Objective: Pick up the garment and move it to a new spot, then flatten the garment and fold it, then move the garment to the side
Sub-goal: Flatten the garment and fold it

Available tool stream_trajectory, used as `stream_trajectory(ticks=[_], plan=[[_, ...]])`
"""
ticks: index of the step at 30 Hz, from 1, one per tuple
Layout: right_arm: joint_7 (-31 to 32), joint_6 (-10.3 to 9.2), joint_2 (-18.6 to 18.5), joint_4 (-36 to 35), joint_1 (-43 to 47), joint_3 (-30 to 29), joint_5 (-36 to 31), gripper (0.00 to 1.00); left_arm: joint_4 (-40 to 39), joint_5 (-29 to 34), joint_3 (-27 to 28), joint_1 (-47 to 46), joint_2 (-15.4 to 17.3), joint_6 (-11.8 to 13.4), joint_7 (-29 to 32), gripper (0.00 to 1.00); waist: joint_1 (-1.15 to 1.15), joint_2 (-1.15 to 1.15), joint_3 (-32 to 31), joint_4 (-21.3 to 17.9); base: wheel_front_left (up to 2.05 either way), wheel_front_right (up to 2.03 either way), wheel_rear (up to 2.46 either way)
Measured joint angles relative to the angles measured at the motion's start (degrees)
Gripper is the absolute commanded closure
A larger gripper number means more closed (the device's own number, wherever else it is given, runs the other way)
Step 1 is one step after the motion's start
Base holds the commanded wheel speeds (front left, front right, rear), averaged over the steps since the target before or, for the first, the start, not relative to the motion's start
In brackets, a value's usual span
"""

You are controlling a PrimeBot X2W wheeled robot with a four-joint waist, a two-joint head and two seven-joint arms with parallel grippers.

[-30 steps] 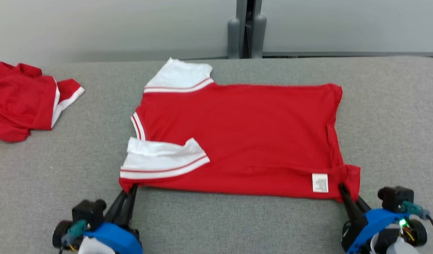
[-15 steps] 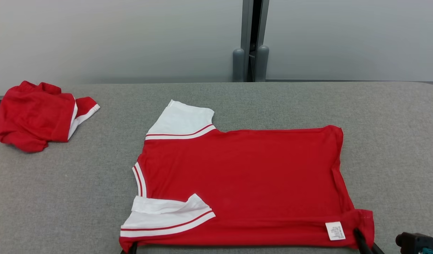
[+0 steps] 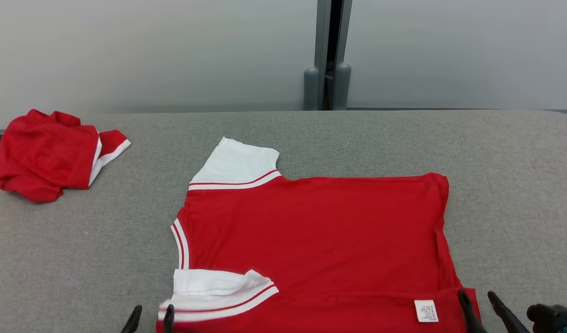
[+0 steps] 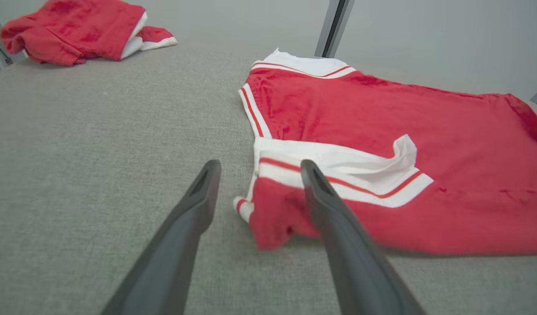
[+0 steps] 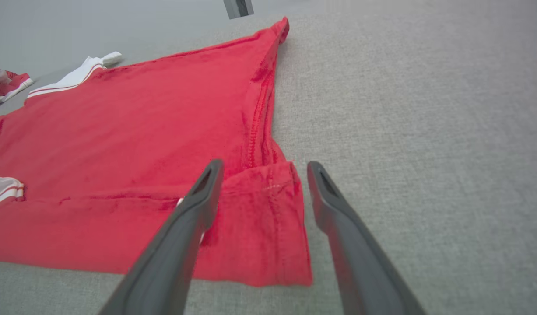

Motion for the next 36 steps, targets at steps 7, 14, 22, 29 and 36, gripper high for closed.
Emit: stream_trajectory(ticks=[7,14,22,29,36], plan=[[-5.57,0.0,0.03,-1.91,-3.3,-0.57,-2.41,0.0,-5.63,2.57,4.19,-2.08,0.64,0.22,0.0,0.0,0.0,0.0,-0.37,-0.63,0.0,0.0,0.0],[-13.93,0.0,1.75,-1.62,-8.66,-0.08,-6.05,0.0,-9.46,6.55,5.69,-6.67,-0.85,0.07,0.0,0.0,0.0,0.0,-0.46,-0.95,0.0,0.0,0.0],[-17.77,0.0,4.83,0.81,-14.45,0.21,-10.67,0.0,-8.99,8.56,8.09,-12.65,-2.23,-0.69,0.0,0.0,0.01,0.0,0.01,-1.89,0.0,0.0,0.0],[-17.82,0.0,7.21,0.32,-15.86,-0.78,-12.61,0.0,-7.68,9.53,10.46,-14.9,-3.45,-1.15,0.0,0.0,0.01,0.0,0.72,-2.18,0.0,0.0,0.0],[-17.84,0.0,7.68,0.89,-16.01,-0.64,-13.17,0.0,-6.32,10.21,11.83,-15.54,-4.05,-1.92,0.0,0.0,0.01,0.0,1.11,-2.4,0.0,0.0,0.0]])
